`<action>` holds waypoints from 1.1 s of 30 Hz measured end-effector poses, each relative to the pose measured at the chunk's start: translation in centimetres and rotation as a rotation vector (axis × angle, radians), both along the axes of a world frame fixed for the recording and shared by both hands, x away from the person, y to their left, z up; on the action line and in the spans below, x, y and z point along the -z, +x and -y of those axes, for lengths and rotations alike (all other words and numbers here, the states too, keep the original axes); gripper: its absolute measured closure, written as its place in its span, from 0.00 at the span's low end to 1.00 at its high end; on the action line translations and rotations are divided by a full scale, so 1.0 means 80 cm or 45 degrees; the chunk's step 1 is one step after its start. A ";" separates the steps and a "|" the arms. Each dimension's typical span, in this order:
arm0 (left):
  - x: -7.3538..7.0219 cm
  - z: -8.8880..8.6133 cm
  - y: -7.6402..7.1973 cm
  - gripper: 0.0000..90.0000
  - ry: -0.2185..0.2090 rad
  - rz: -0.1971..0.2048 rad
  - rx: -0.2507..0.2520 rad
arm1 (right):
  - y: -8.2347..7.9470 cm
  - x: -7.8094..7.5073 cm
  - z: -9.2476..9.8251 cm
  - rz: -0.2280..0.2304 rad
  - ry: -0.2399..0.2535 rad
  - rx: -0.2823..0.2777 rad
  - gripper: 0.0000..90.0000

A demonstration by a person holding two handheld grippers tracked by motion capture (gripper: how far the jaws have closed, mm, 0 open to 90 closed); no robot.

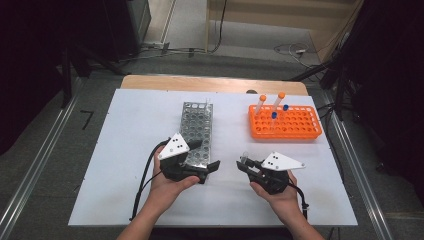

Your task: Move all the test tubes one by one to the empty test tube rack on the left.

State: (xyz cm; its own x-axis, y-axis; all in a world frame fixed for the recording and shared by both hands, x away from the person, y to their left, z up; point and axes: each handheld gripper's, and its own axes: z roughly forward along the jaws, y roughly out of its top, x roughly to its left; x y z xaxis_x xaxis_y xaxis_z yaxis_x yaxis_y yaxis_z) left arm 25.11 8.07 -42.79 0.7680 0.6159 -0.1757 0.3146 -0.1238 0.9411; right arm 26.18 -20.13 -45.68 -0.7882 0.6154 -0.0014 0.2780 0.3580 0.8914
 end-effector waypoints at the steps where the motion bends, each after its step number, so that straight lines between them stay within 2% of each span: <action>1: -0.001 0.002 0.000 0.19 -0.006 -0.004 0.024 | -0.001 0.001 -0.003 0.002 -0.003 -0.005 0.82; 3: -0.002 0.006 -0.003 0.27 0.003 0.001 0.052 | -0.002 0.002 -0.008 0.009 -0.020 -0.017 0.82; 6: -0.004 0.015 -0.005 0.37 0.020 0.001 0.063 | -0.003 0.004 -0.015 0.005 -0.030 -0.034 0.82; 16: -0.002 0.036 -0.010 0.65 0.076 0.014 0.122 | -0.011 0.003 -0.036 0.017 -0.051 -0.101 0.82; 20: 0.002 0.043 -0.010 0.71 0.102 0.010 0.139 | -0.015 0.002 -0.042 0.024 -0.053 -0.122 0.82; 27: 0.003 0.044 -0.010 0.81 0.100 0.010 0.136 | -0.019 0.001 -0.046 0.028 -0.058 -0.141 0.82; 33: 0.004 0.045 -0.010 0.82 0.118 0.021 0.129 | -0.019 0.002 -0.046 0.017 -0.059 -0.142 0.82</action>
State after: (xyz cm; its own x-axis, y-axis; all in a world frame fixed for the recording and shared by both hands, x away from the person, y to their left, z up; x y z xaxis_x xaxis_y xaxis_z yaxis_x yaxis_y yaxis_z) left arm 24.28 4.44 -43.08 0.8292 0.5483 -0.1087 0.2809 -0.2406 0.9291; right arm 24.69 -16.45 -45.81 -0.8513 0.5232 -0.0385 0.2226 0.4267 0.8765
